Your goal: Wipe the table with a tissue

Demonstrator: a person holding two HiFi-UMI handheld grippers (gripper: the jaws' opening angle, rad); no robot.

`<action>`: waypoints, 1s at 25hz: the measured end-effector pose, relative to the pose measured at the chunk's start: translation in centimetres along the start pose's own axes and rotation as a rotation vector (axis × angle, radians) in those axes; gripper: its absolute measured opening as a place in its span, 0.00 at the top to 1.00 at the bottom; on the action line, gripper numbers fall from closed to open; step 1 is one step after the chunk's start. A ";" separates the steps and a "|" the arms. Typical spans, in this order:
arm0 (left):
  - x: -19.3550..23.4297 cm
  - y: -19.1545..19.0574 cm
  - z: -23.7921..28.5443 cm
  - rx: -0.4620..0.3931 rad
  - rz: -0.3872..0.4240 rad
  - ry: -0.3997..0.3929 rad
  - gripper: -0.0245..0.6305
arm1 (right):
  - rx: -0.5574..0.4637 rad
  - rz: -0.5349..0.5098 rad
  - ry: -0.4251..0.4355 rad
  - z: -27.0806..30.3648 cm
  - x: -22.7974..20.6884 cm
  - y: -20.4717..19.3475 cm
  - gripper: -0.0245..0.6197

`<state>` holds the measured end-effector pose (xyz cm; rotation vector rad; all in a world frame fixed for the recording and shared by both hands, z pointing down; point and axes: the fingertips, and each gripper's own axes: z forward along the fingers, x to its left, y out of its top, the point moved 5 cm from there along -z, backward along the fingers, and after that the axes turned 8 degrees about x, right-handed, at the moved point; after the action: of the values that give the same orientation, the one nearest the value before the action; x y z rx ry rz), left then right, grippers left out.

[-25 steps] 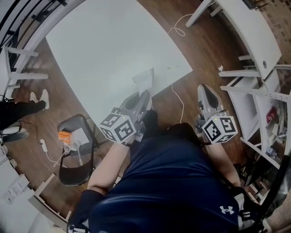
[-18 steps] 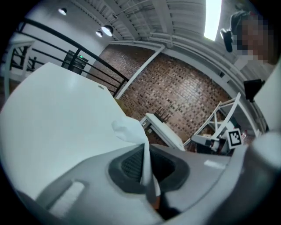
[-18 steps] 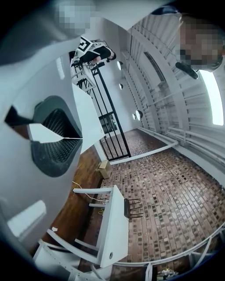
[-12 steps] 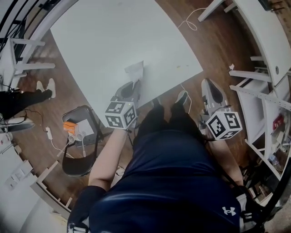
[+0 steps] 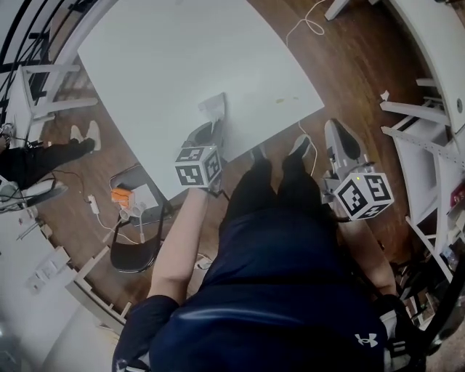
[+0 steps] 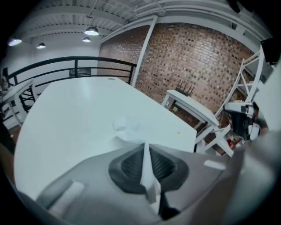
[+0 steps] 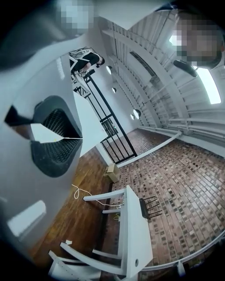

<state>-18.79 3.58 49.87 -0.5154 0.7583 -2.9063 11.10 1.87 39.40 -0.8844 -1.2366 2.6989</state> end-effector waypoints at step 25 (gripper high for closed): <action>-2.2 1.0 4.1 0.171 -0.030 -0.024 0.95 | 0.048 0.160 0.027 0.3 -3.6 -1.8 0.94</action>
<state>-15.33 1.22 52.16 -0.5469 0.4968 -2.9502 13.64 1.91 42.58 -1.0534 -1.1364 2.8141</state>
